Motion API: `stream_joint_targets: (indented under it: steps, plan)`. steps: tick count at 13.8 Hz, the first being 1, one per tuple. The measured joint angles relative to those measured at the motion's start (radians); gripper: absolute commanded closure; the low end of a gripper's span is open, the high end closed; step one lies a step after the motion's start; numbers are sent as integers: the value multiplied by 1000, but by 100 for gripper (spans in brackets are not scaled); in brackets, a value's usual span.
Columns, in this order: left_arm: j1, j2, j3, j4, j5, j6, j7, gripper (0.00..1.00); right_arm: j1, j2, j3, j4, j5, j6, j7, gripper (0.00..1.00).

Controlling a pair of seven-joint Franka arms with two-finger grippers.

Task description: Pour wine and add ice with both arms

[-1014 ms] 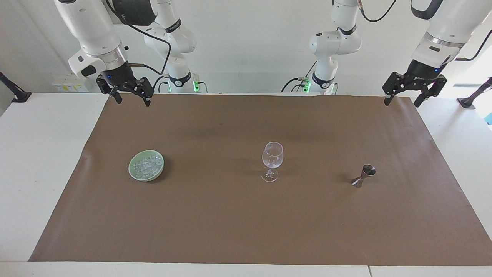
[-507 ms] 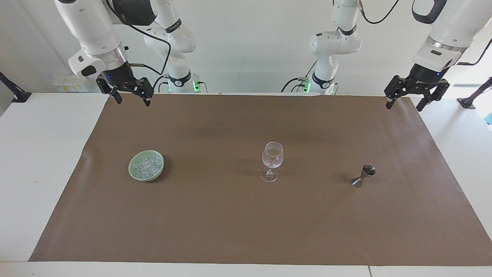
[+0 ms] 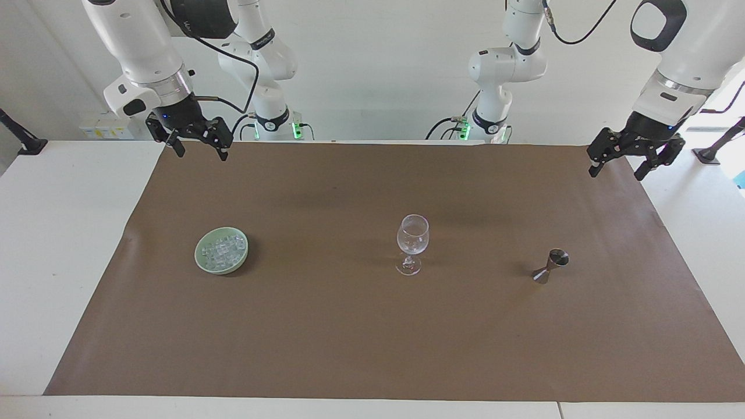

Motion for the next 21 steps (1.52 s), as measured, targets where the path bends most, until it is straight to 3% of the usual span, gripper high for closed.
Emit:
stream_joint_targets:
  steps: [10,14,21]
  plan:
    - [3,243,25,249,-53,2,-53,0,-1,0,1,0,0,1,0,0]
    - [11,334,35,311,-117,3,-233,0,-1,0,-2,0,0,1,1,0]
    - [71,371,38,309,-369,-5,-711,0,-1,0,-6,0,0,1,1,0]
